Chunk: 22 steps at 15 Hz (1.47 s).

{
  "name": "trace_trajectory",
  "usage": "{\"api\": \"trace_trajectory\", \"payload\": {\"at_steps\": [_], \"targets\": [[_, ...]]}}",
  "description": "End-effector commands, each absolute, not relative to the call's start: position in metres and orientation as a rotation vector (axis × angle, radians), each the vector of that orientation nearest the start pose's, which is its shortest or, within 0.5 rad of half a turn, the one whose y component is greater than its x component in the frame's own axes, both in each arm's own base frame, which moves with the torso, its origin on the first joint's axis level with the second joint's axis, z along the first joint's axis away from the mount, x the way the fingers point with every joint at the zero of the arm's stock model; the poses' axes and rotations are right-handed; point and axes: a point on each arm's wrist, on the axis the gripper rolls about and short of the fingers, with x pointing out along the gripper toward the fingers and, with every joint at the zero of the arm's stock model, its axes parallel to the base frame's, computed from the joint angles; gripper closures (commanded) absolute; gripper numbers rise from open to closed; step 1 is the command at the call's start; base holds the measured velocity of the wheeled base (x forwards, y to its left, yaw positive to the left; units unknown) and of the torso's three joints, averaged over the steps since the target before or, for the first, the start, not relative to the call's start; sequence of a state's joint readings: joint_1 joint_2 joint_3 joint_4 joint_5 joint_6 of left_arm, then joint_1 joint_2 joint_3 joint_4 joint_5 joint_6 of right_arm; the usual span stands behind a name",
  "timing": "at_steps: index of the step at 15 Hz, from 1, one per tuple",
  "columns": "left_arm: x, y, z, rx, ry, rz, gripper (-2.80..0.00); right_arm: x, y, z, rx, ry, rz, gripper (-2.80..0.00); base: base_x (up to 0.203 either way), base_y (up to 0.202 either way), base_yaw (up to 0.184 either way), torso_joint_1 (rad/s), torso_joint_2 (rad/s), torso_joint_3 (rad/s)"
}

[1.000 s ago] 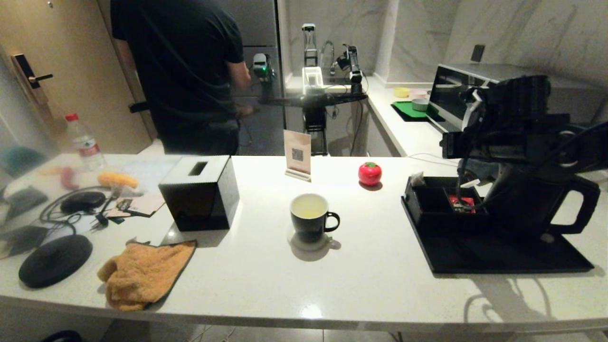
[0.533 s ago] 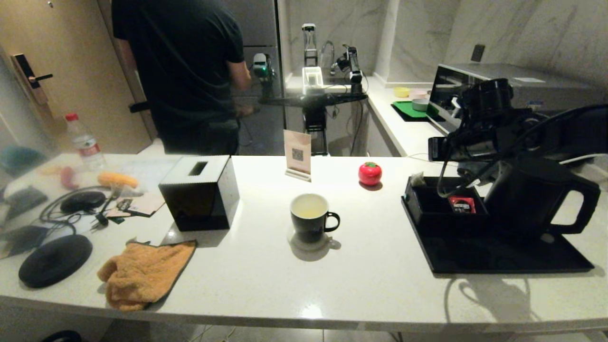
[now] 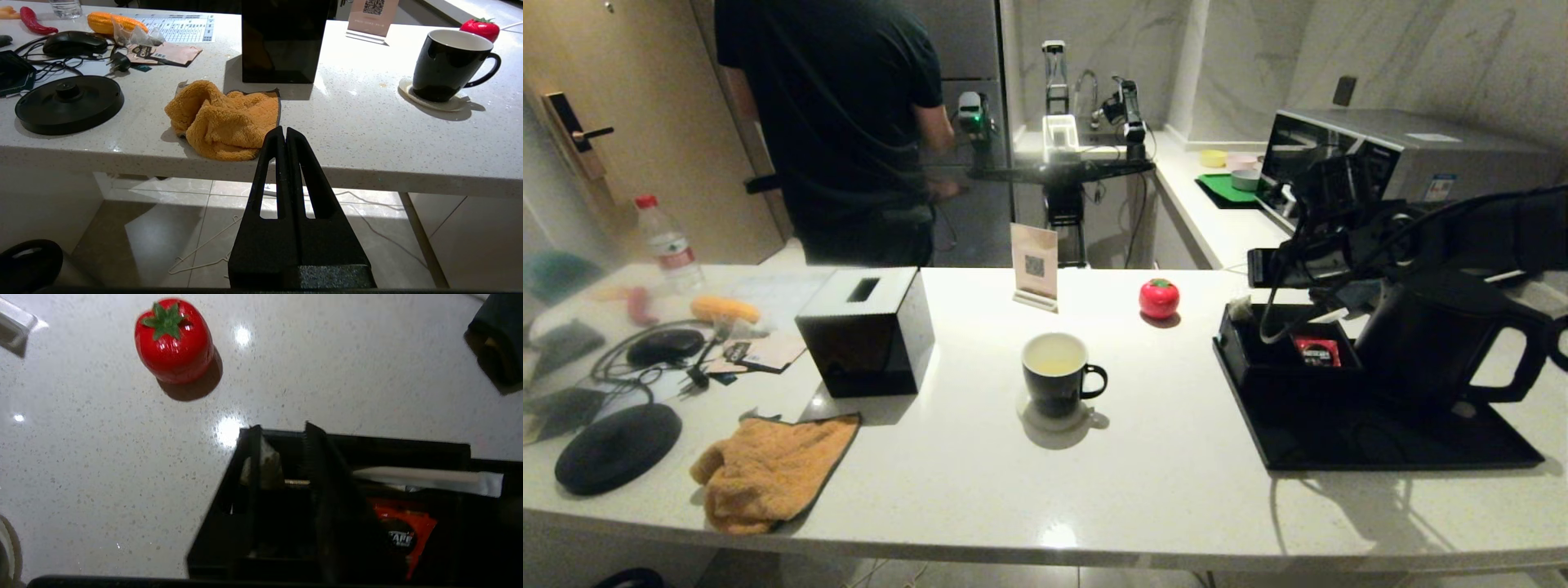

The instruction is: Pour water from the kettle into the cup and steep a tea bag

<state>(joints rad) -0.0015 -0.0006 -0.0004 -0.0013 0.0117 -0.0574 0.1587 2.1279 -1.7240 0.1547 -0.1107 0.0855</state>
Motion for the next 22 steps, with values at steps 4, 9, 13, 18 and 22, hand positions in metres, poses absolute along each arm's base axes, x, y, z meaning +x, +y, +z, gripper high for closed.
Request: {"api": "trace_trajectory", "payload": {"at_steps": [4, 9, 13, 18, 22], "targets": [[-0.023, 0.000, 0.076, -0.058, -0.003, 0.011, 0.00, 0.432, 0.066, 0.194, 0.008, 0.578, -0.004, -2.80, 0.000, 0.000, 0.000, 0.000, 0.00, 0.000], [-0.023, 0.000, 0.076, -0.058, -0.002, 0.011, 0.00, 0.435, 0.067, 0.185, 0.006, 0.596, -0.009, -2.80, 0.000, 0.000, 0.000, 0.000, 0.00, 0.000], [-0.023, 0.000, 0.076, -0.058, -0.003, 0.011, 0.00, 0.436, 0.074, 0.178, 0.062, 0.612, -0.057, -2.80, 0.000, 0.000, 0.000, 0.000, 0.00, 0.000], [-0.023, 0.000, 0.076, -0.058, -0.002, 0.011, 0.00, 0.435, 0.086, 0.170, 0.058, 0.626, -0.085, -2.80, 0.000, 0.000, 0.000, 0.000, 0.00, 0.000], [-0.023, 0.000, 0.076, -0.058, -0.002, 0.011, 0.00, 0.435, 0.092, 0.170, 0.065, 0.619, -0.082, -2.80, 0.000, 0.000, 0.000, 0.000, 0.00, 0.000]]}}
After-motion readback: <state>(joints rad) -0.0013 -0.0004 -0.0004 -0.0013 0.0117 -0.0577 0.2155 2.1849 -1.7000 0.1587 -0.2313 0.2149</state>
